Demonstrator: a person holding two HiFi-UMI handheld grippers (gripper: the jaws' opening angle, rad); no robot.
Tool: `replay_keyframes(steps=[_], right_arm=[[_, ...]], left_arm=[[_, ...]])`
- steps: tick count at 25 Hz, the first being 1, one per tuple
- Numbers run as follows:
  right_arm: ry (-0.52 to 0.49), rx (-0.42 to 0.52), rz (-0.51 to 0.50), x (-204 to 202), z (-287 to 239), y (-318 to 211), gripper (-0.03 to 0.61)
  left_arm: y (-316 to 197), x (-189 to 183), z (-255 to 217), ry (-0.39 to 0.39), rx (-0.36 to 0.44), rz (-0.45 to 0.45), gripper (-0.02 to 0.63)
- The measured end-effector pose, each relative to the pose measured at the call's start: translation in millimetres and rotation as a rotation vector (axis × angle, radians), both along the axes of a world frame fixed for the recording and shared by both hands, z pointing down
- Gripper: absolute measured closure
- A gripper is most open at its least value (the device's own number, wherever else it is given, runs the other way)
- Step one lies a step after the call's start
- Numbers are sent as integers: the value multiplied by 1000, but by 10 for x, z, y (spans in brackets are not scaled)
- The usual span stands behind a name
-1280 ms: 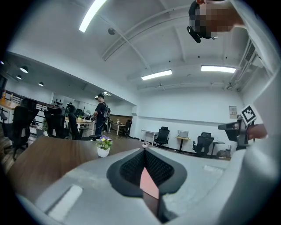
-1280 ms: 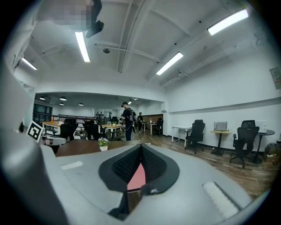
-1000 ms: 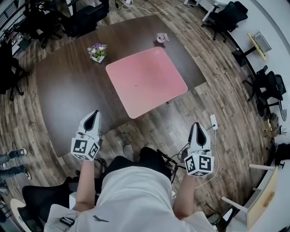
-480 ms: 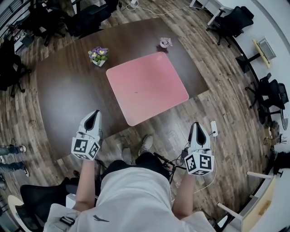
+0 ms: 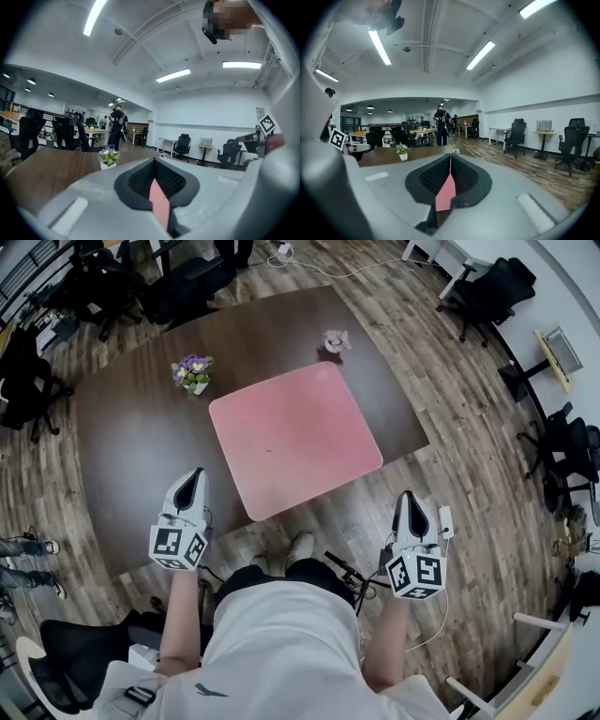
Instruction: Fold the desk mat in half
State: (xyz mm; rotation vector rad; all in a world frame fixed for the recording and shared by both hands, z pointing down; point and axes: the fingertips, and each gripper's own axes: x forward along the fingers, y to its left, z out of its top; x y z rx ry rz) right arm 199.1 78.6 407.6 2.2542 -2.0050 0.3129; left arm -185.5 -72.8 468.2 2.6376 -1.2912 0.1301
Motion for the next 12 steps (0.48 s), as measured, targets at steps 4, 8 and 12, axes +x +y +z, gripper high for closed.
replay_keyframes(steps=[4, 8, 12], right_arm=[[19, 4, -31, 288, -27, -190, 571], [41, 6, -62, 493, -65, -376, 571], [37, 8, -77, 629, -48, -490, 571]], left_arm=[[-108, 194, -50, -11, 11, -46, 609], [-208, 376, -62, -17, 11, -81, 609], [-229, 536, 5, -22, -7, -91, 609]])
